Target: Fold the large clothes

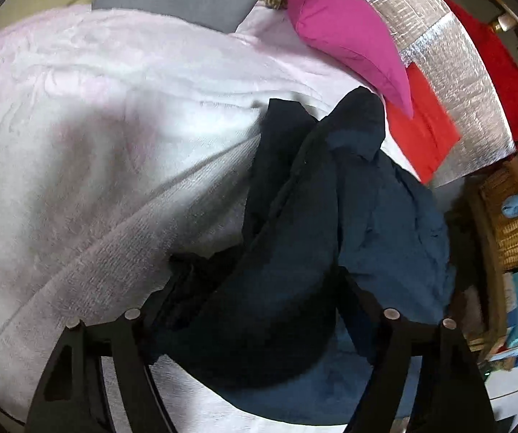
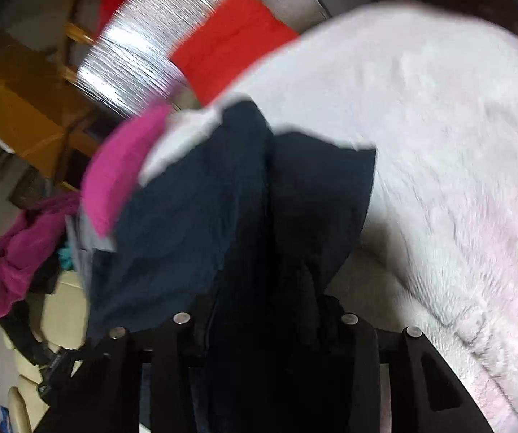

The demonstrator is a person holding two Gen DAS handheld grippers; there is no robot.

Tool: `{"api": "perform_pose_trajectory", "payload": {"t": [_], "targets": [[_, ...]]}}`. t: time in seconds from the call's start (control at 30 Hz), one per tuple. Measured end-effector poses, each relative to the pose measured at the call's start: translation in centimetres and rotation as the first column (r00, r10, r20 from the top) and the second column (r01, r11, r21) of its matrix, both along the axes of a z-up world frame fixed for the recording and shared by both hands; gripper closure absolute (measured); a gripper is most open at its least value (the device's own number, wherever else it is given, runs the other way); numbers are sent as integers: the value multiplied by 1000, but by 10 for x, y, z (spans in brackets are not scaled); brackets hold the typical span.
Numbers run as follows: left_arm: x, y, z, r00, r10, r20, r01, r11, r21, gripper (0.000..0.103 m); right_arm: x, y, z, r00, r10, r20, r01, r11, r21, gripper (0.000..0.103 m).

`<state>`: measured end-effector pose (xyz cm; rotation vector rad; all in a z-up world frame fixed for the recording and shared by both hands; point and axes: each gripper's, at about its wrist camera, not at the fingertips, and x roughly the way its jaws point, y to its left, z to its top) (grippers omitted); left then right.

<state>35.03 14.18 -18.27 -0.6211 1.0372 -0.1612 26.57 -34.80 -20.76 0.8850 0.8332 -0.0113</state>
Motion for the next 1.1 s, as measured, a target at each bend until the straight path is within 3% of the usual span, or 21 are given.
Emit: {"api": "perform_pose_trajectory", "payload": {"t": [0.1, 0.13, 0.2, 0.33, 0.43, 0.5, 0.57, 0.67, 0.73, 0.83, 0.9, 1.0, 1.1], "targets": [[-3, 0, 2, 1000, 6, -13, -6, 1000, 6, 22, -5, -6, 4, 999, -28, -32, 29, 999, 35, 45], [-6, 3, 3, 1000, 17, -17, -17, 1000, -3, 22, -8, -9, 8, 998, -39, -40, 40, 999, 28, 39], [-11, 5, 11, 999, 34, 3, -34, 999, 1, 22, -15, -15, 22, 997, -68, -22, 68, 998, -5, 38], [-22, 3, 36, 992, 77, 101, -87, 991, 98, 22, -29, -31, 64, 987, -143, 71, 151, 981, -121, 33], [-31, 0, 56, 973, 96, 211, -134, 975, 177, 22, -10, -29, 85, 990, -96, 105, 111, 983, -145, 34], [-35, -5, 62, 963, 96, 252, -154, 963, 222, 22, 12, -21, 92, 993, -53, 108, 69, 986, -151, 40], [-31, -11, 55, 972, 73, 225, -134, 954, 269, 22, 41, -11, 93, 997, -13, 76, 25, 987, -157, 50], [-17, -19, 32, 994, 54, 97, -86, 926, 367, 22, 86, 0, 85, 1000, -5, 19, 7, 993, -121, 50], [-13, -17, 22, 997, 59, 51, -73, 932, 355, 22, 112, 0, 70, 999, -28, -35, 25, 996, -85, 50], [-11, -10, 21, 997, 68, 36, -76, 943, 325, 19, 143, 1, 30, 978, -75, -196, 58, 994, -92, 55], [-10, -8, 21, 997, 77, 28, -82, 945, 318, 18, 150, 9, 36, 973, -92, -213, 60, 987, -152, 53], [-15, -13, 29, 995, 87, 38, -95, 937, 335, 19, 141, 34, 74, 992, -94, -79, 70, 962, -263, 53], [-22, -15, 38, 993, 89, 80, -112, 926, 361, 19, 143, 83, 111, 996, 76, 40, -61, 954, -294, 53]]}}
